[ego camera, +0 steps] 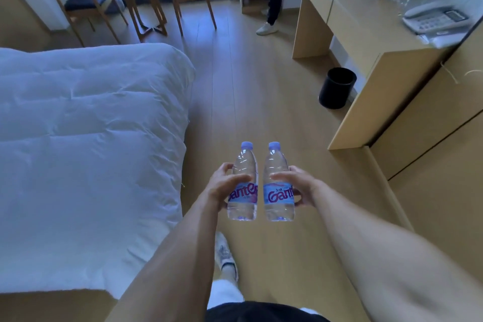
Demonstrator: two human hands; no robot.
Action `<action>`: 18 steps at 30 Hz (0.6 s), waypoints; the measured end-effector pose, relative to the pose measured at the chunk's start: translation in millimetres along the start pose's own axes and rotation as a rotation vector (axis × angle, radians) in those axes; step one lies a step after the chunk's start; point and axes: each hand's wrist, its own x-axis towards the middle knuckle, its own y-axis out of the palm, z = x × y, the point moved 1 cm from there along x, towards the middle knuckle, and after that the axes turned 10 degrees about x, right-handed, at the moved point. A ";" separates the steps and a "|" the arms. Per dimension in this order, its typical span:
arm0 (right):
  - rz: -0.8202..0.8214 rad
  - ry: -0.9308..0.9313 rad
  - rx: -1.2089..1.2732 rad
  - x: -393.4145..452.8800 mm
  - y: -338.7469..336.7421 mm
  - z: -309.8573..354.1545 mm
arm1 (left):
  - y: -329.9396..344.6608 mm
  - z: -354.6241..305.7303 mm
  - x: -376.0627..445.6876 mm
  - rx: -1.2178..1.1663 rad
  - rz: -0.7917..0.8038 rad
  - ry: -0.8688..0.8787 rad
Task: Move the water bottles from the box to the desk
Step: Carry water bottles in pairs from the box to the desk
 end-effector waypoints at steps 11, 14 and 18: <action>-0.138 -0.014 0.118 141.6 6.5 158.0 | -64.7 -146.0 196.4 0.121 0.111 0.023; -0.173 -0.036 0.167 170.4 6.1 204.3 | -78.5 -192.8 240.5 0.159 0.135 0.043; -0.205 -0.033 0.217 208.2 0.7 251.1 | -88.4 -241.7 292.6 0.189 0.178 0.077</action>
